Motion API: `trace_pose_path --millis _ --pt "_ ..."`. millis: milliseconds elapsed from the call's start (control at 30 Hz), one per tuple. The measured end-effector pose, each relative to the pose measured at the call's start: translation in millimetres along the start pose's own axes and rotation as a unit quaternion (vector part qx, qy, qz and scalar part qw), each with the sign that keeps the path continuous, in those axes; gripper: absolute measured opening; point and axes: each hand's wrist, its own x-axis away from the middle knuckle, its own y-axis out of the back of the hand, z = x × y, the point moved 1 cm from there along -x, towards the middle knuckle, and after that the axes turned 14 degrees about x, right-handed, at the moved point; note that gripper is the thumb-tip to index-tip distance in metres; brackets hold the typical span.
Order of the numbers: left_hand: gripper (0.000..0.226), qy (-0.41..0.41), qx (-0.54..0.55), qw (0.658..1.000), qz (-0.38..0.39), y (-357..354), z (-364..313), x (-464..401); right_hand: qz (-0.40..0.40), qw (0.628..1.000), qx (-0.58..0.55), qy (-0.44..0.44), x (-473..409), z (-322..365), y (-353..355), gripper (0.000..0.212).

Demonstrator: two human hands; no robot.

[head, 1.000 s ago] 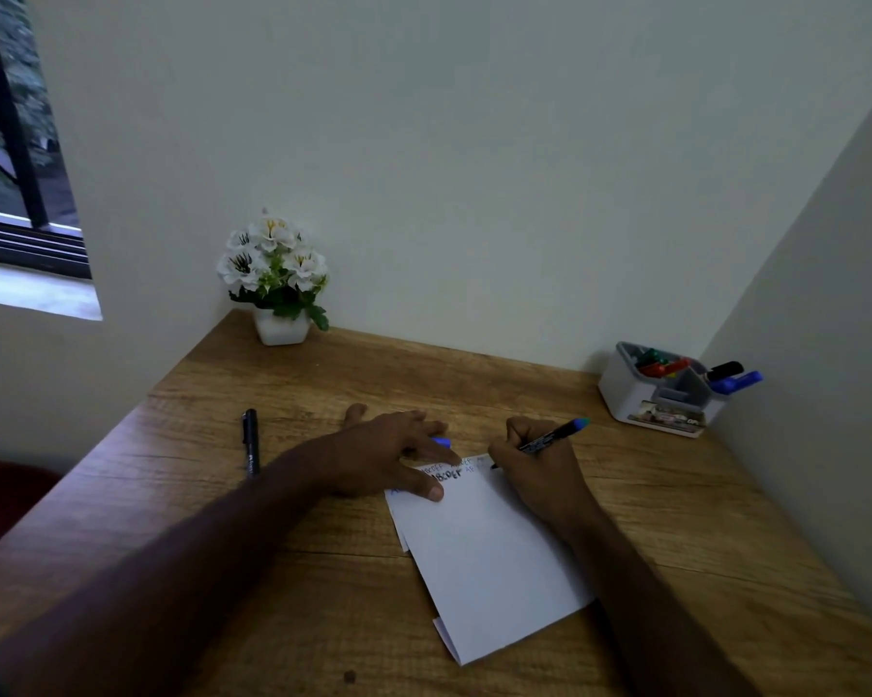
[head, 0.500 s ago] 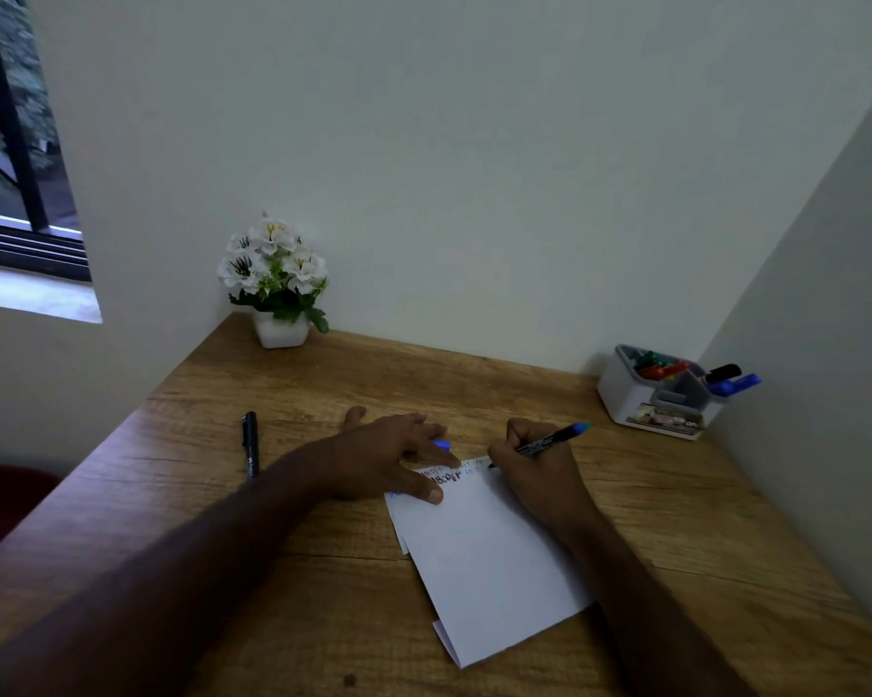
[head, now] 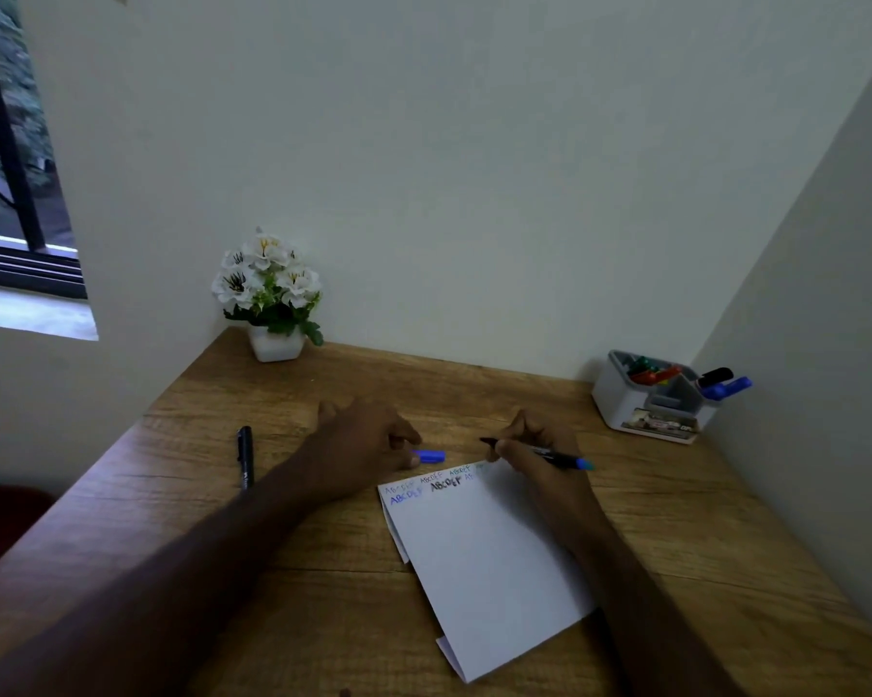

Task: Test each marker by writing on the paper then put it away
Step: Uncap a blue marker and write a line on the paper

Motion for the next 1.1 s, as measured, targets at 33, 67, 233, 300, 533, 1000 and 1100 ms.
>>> trace_pose_path --millis 33,67,233,300,533,1000,1100 --pt "0.032 0.004 -0.017 1.000 0.013 -2 -1 0 0.004 1.000 -0.004 0.000 0 -2 -1 0.014" --pt "0.031 0.005 -0.033 0.999 0.021 -3 -3 -1 0.003 1.000 0.000 -0.004 -1 -3 -1 0.012" --pt "0.016 -0.020 -0.013 1.000 -0.014 -7 -2 -1 0.006 1.000 -0.023 -0.014 -5 -6 -3 0.011" --pt "0.010 -0.025 0.042 0.998 -0.043 -8 -1 -1 0.010 0.997 -0.073 -0.015 -5 -4 -2 0.016" --pt "0.010 -0.041 0.142 0.986 -0.075 -10 -4 -3 0.015 0.988 -0.154 -0.019 -4 -5 -2 0.020" --pt "0.008 -0.110 0.264 0.958 -0.012 -8 -20 0 0.063 0.984 -0.169 -0.015 -1 5 -6 0.018" --pt "0.008 -0.105 0.298 0.949 -0.006 -9 -25 3 0.068 0.981 -0.181 -0.026 -2 7 -5 0.026"
